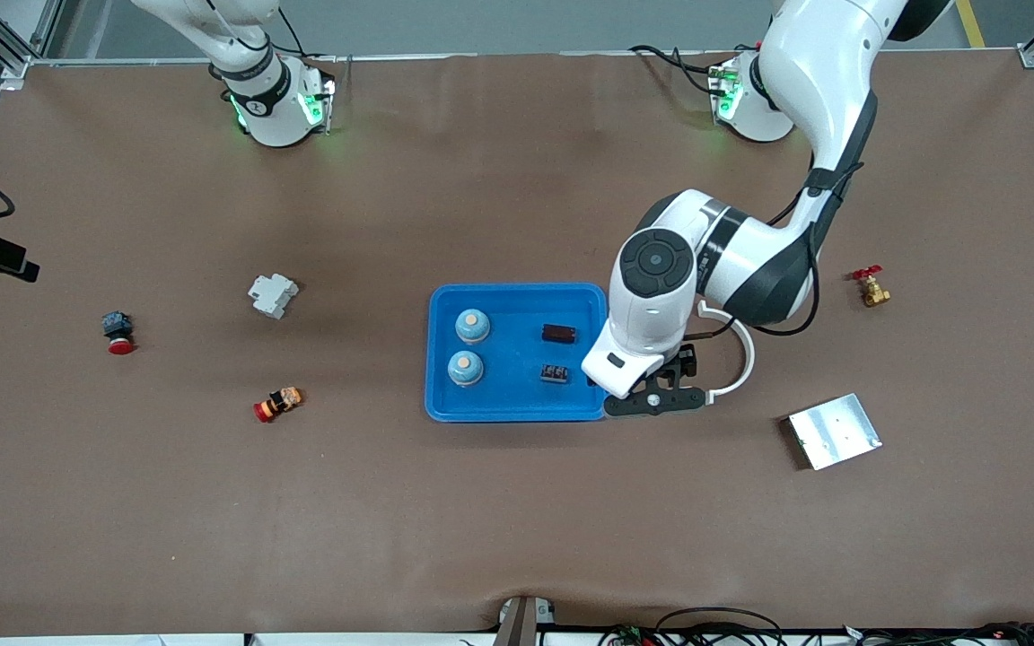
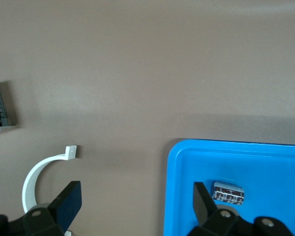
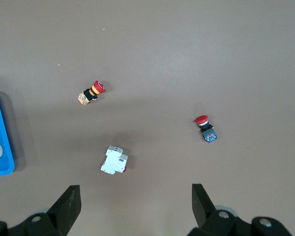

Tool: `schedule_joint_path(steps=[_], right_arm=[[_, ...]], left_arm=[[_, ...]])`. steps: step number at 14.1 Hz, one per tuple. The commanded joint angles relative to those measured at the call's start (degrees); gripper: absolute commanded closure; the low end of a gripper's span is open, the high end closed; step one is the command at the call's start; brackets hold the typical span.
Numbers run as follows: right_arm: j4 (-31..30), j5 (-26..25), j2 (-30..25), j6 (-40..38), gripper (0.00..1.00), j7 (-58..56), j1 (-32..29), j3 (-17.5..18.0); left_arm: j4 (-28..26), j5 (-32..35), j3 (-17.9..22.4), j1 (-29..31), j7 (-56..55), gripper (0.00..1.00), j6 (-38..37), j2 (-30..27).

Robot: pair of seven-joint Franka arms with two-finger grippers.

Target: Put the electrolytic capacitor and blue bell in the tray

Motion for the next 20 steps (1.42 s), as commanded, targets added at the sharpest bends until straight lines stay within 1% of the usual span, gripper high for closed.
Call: schedule_joint_path(steps=[1,5,8,13,20], right_arm=[[-1.3,0.9,-1.5,0.0,0.00,-0.4,-1.1,0.6],[-1.2,0.9,-1.5,0.1,0.00,-0.4,-1.0,0.6],[-1.3,0.9,-1.5,0.0,0.00,-0.4,-1.0,0.6],[-1.3,0.9,-1.5,0.1,0.00,-0.4,-1.0,0.6],[-1.3,0.9,-1.5,0.1,0.00,-0.4,-1.0,0.6]], left_arm=[[-1.3,0.5,-0.1,1.1,2.2,0.00,-0.8,-1.9],[-1.3,-0.1,-0.2,2.5,5.2,0.00,-0.8,-3.4],[-1.3,-0.2,-0.4,3.7,6.8,0.00,-0.8,-3.4],[-1.3,-0.3,-0.4,3.7,7.0,0.00,-0.8,-3.8],[-1.3,-0.4,-0.9,6.2,9.6,0.00,-0.8,-4.1]])
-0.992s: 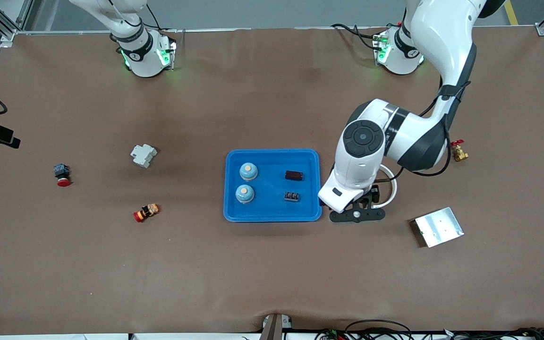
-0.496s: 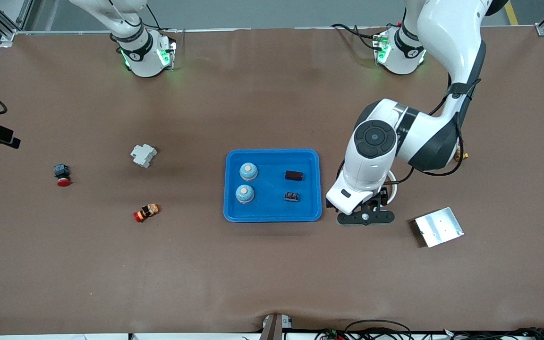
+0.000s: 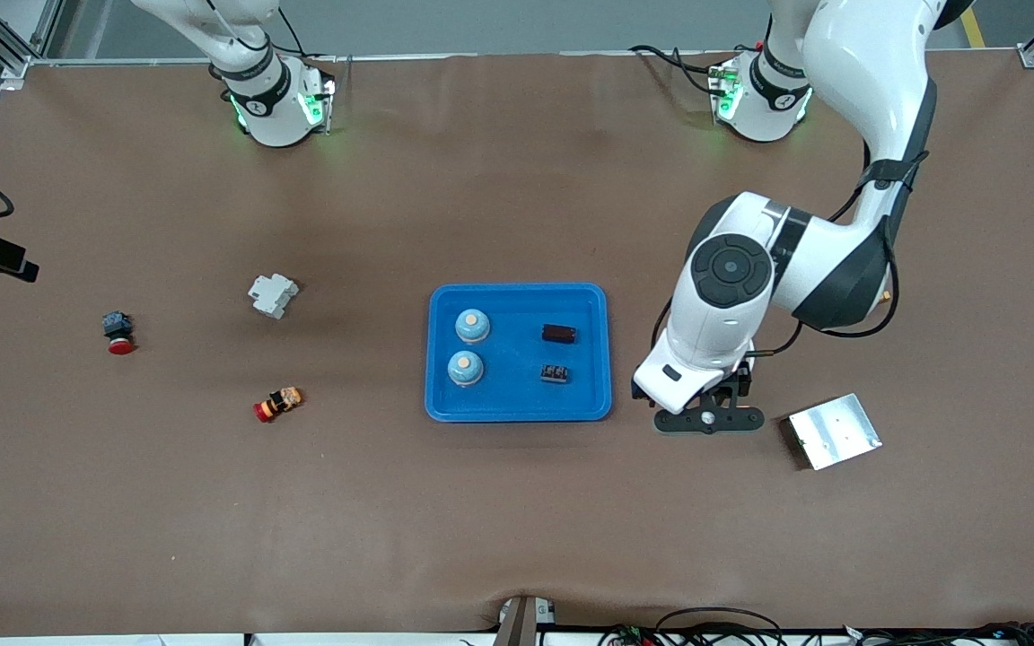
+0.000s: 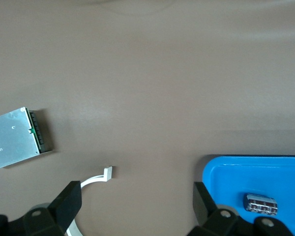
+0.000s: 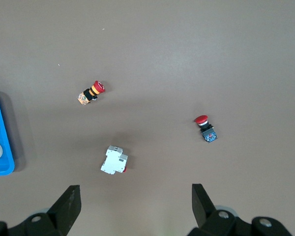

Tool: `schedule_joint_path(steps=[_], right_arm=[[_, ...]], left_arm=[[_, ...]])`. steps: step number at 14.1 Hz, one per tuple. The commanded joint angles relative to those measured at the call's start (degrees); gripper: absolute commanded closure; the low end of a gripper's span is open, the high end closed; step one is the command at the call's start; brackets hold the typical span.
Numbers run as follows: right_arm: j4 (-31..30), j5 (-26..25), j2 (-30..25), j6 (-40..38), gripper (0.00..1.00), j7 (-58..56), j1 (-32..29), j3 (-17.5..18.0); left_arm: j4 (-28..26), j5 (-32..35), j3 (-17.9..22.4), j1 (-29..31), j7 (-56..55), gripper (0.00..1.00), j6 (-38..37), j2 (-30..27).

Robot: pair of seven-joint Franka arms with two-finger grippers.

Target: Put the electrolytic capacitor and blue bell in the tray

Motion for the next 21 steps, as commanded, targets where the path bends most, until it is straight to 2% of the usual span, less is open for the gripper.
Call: schedule_joint_path(steps=[1,12,17,21], right_arm=[[-1.3,0.9,-1.4,0.1,0.00,-0.4,-1.0,0.6],[-1.3,0.9,-1.5,0.2,0.00,-0.4,-1.1,0.6],[-1.3,0.9,-1.5,0.2,0.00,-0.4,-1.1,0.6],[-1.3,0.9,-1.5,0.2,0.00,-0.4,-1.1,0.6]], left_arm=[[-1.4,-0.4,-0.9,1.0,1.3,0.00,-0.7,-1.9],[-1.4,-0.3,-0.8,2.1,3.7,0.00,-0.4,-1.9],[-1.6,-2.5,-1.1,7.3,12.6,0.00,-1.1,-4.2],[-1.6,-8.3,-1.2,11.4,18.4,0.00,-4.0,-8.1]])
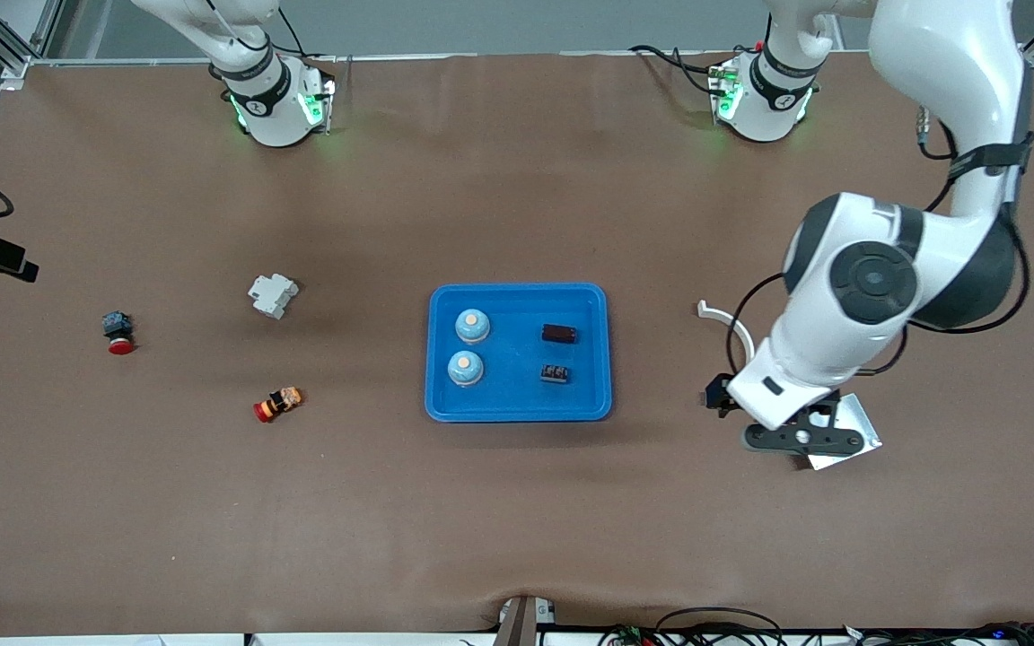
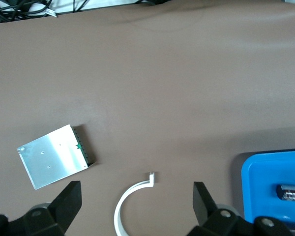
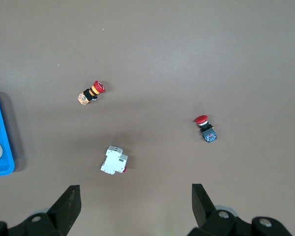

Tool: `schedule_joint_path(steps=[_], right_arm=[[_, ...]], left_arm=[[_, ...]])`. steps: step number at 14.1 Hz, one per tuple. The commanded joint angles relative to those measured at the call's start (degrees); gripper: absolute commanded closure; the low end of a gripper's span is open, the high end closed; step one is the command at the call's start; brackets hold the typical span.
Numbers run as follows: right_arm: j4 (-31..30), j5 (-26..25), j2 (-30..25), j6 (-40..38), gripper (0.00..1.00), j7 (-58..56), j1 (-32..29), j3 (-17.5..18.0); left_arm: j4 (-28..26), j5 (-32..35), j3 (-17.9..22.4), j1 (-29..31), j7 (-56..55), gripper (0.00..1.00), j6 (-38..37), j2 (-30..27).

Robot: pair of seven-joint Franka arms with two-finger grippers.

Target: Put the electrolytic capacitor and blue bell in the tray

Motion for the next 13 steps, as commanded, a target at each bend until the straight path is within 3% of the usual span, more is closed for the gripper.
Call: schedule_joint_path(steps=[1,13], right_arm=[[-1.3,0.9,-1.5,0.2,0.00,-0.4,-1.0,0.6],[-1.2,0.9,-1.5,-0.1,0.00,-0.3,-0.5,1.0]], left_arm=[[-1.4,-2.7,-0.8,2.5,3.1,0.00,-2.9,-4.5],[-1.6,-7.0,-0.1,5.0,6.7,0.00,-15.1,-13.9]])
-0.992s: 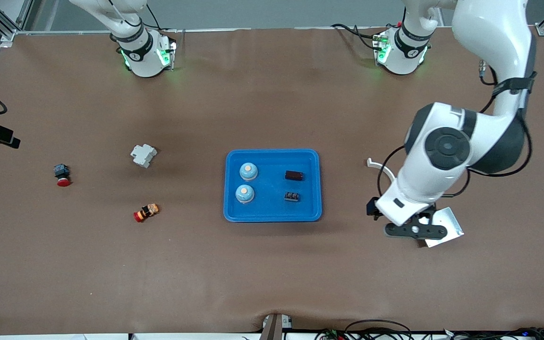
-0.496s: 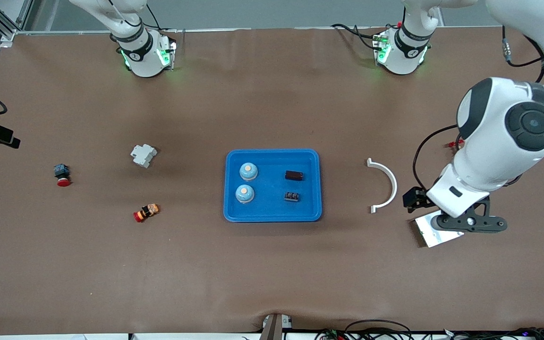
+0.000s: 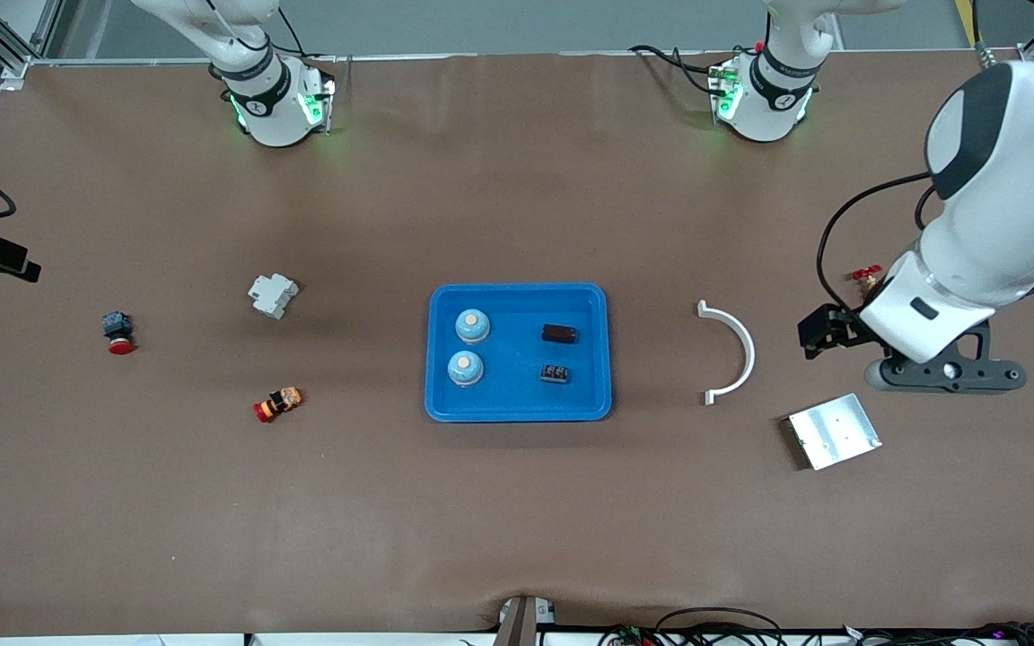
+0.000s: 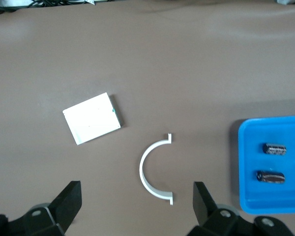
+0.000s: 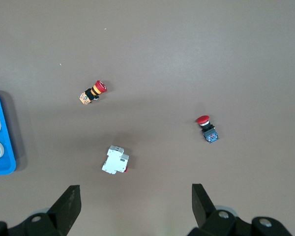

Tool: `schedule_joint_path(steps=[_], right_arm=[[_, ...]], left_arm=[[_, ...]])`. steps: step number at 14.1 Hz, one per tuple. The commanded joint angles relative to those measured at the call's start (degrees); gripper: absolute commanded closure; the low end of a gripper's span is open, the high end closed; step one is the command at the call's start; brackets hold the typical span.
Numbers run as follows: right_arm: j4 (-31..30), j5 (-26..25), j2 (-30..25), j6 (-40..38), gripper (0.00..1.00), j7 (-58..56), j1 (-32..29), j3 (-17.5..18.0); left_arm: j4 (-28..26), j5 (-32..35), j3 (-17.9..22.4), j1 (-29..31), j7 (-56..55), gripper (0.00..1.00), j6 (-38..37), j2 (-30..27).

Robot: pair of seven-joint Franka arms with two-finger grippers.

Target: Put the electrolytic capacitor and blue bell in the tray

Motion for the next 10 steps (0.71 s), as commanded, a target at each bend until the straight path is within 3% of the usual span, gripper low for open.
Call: schedule_joint_path(steps=[1,4,10], right_arm=[[-1.2,0.7,-1.5,-0.1,0.00,-0.3,-0.7,0.6],[-1.3,0.7,-1.5,-0.1,0.00,-0.4,-0.9,0.5],[-1.0,0.7,-1.3,0.4,0.00,-0.7,-0.8,0.4]], left_arm=[[-1.6,-1.3,0.1,0.0,1.5,0.00,-2.0,-2.8],[-2.3,-2.6,7.4,-4.5,5.0,0.00,-4.2,-5.3],[-2.3,-5.8,8.6,-4.4,6.0,0.00,-8.8,-8.4]])
